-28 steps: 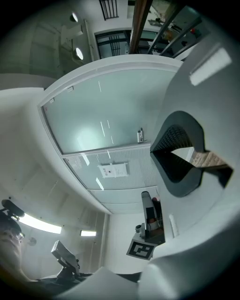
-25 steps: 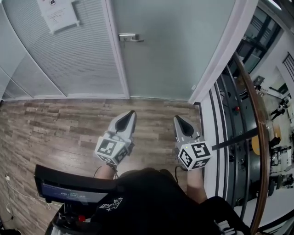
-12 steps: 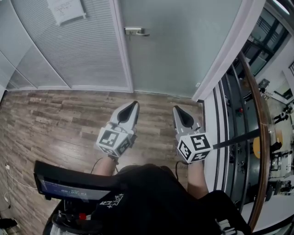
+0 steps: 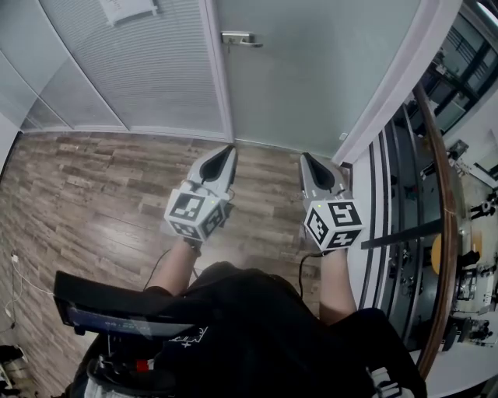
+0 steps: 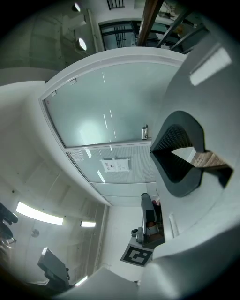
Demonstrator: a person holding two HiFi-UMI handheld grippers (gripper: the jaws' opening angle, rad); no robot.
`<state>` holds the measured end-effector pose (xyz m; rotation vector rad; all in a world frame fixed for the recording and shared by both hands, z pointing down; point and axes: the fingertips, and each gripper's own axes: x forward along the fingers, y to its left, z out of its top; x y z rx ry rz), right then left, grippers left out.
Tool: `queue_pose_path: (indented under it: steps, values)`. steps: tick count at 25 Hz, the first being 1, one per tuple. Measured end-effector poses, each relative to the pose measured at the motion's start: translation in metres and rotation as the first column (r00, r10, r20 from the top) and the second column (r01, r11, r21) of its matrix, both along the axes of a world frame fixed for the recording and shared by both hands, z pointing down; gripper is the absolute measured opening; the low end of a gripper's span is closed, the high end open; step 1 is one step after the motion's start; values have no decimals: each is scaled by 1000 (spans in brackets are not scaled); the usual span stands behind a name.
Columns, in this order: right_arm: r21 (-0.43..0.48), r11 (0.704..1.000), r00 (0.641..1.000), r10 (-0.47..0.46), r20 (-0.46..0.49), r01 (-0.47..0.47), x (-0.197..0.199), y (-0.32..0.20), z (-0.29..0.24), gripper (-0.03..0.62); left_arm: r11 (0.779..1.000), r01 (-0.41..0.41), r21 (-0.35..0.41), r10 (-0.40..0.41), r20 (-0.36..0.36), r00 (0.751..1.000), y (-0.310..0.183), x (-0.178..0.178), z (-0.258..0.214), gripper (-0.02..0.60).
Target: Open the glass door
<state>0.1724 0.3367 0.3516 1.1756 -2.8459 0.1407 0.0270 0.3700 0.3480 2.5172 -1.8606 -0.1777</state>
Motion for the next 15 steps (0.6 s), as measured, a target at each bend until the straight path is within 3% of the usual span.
queue_pose_path:
  steps: [15]
  values:
    - [20, 999, 999, -46, -28, 47, -10, -6, -11, 2, 1000, 7, 28, -8, 21, 1000, -12, 2, -18, 0]
